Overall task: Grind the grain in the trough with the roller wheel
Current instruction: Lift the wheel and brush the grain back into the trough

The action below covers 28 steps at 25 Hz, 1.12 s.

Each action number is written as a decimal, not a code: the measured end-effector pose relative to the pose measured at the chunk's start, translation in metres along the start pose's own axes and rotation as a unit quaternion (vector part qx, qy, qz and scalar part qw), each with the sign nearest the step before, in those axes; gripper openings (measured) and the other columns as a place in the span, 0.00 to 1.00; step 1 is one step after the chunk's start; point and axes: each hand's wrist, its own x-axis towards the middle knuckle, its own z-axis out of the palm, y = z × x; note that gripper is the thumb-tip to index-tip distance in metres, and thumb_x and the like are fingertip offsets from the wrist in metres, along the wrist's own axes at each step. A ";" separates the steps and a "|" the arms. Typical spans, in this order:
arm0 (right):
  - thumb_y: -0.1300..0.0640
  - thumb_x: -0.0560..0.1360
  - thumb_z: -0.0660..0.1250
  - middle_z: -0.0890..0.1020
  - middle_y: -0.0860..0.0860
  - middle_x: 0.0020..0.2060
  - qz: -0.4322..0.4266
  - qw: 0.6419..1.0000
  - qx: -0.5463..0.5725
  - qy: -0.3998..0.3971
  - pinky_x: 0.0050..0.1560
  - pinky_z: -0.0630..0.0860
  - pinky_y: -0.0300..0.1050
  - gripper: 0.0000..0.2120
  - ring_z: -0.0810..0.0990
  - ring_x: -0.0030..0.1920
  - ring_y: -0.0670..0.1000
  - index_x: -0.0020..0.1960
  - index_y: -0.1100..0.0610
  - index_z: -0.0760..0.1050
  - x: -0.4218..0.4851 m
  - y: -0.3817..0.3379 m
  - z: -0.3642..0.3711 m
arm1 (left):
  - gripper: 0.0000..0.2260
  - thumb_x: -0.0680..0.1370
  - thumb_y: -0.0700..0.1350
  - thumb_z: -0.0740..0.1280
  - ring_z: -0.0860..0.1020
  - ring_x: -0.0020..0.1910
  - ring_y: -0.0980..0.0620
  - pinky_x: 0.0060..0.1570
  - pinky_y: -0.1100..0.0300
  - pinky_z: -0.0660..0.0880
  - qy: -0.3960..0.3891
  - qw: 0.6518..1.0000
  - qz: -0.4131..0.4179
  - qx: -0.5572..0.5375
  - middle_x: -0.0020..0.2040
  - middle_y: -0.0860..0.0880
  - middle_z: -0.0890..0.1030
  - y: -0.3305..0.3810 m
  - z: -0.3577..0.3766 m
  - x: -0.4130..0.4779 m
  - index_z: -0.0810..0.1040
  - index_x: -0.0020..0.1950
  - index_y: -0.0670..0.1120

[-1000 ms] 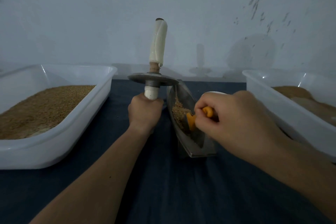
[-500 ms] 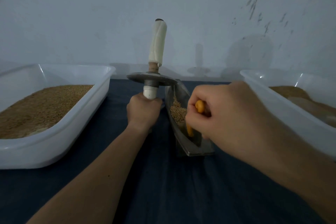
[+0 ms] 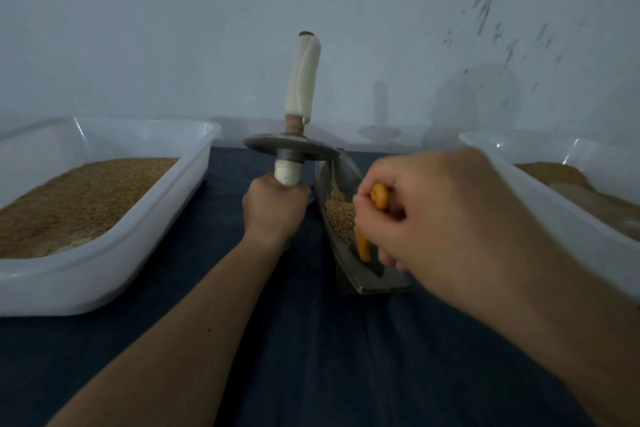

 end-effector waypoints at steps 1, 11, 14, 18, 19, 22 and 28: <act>0.46 0.80 0.60 0.83 0.48 0.33 0.012 1.000 -0.007 -0.012 0.43 0.81 0.45 0.13 0.82 0.34 0.45 0.44 0.49 0.80 -0.002 0.003 0.008 | 0.05 0.68 0.47 0.69 0.83 0.39 0.42 0.38 0.41 0.82 0.004 1.000 -0.001 -0.002 0.36 0.45 0.82 0.000 0.000 0.000 0.80 0.40 0.46; 0.53 0.81 0.67 0.82 0.42 0.27 0.005 0.970 0.128 0.205 0.34 0.78 0.32 0.09 0.81 0.27 0.37 0.43 0.48 0.80 0.055 0.063 0.029 | 0.06 0.67 0.48 0.69 0.80 0.33 0.44 0.32 0.51 0.77 0.012 1.000 0.001 -0.011 0.32 0.46 0.79 -0.003 0.003 0.002 0.78 0.36 0.46; 0.54 0.82 0.66 0.83 0.45 0.30 0.006 0.978 0.110 0.176 0.38 0.82 0.39 0.09 0.81 0.29 0.38 0.46 0.53 0.81 0.083 0.074 0.060 | 0.06 0.66 0.48 0.69 0.80 0.34 0.43 0.32 0.49 0.78 0.009 1.000 0.002 -0.012 0.32 0.46 0.80 -0.003 0.003 0.002 0.79 0.36 0.46; 0.55 0.83 0.65 0.84 0.48 0.34 -0.029 0.982 0.100 0.155 0.41 0.83 0.48 0.09 0.83 0.33 0.43 0.51 0.57 0.83 0.094 0.086 0.083 | 0.06 0.66 0.49 0.70 0.81 0.34 0.43 0.32 0.46 0.80 0.006 1.000 0.001 -0.009 0.32 0.46 0.81 -0.005 0.004 0.003 0.79 0.37 0.47; 0.54 0.83 0.65 0.84 0.47 0.34 -0.031 0.985 0.090 0.144 0.42 0.83 0.49 0.10 0.83 0.33 0.44 0.51 0.57 0.83 0.091 0.087 0.086 | 0.06 0.67 0.49 0.70 0.81 0.34 0.44 0.32 0.46 0.80 0.006 1.000 0.001 -0.007 0.33 0.46 0.81 -0.006 0.003 0.004 0.79 0.37 0.47; 0.52 0.82 0.65 0.82 0.44 0.31 -0.046 0.990 0.074 0.115 0.39 0.83 0.46 0.09 0.81 0.30 0.39 0.48 0.53 0.83 0.070 0.085 0.087 | 0.06 0.66 0.50 0.70 0.82 0.34 0.44 0.32 0.48 0.80 0.001 1.000 -0.002 0.003 0.33 0.47 0.81 -0.006 0.004 0.004 0.79 0.37 0.48; 0.54 0.83 0.65 0.83 0.44 0.32 -0.055 0.976 0.112 0.179 0.39 0.83 0.44 0.09 0.82 0.32 0.39 0.49 0.56 0.83 0.075 0.086 0.073 | 0.06 0.67 0.50 0.70 0.82 0.34 0.45 0.31 0.50 0.80 0.008 1.000 0.006 0.024 0.32 0.48 0.81 -0.004 0.004 0.001 0.78 0.36 0.49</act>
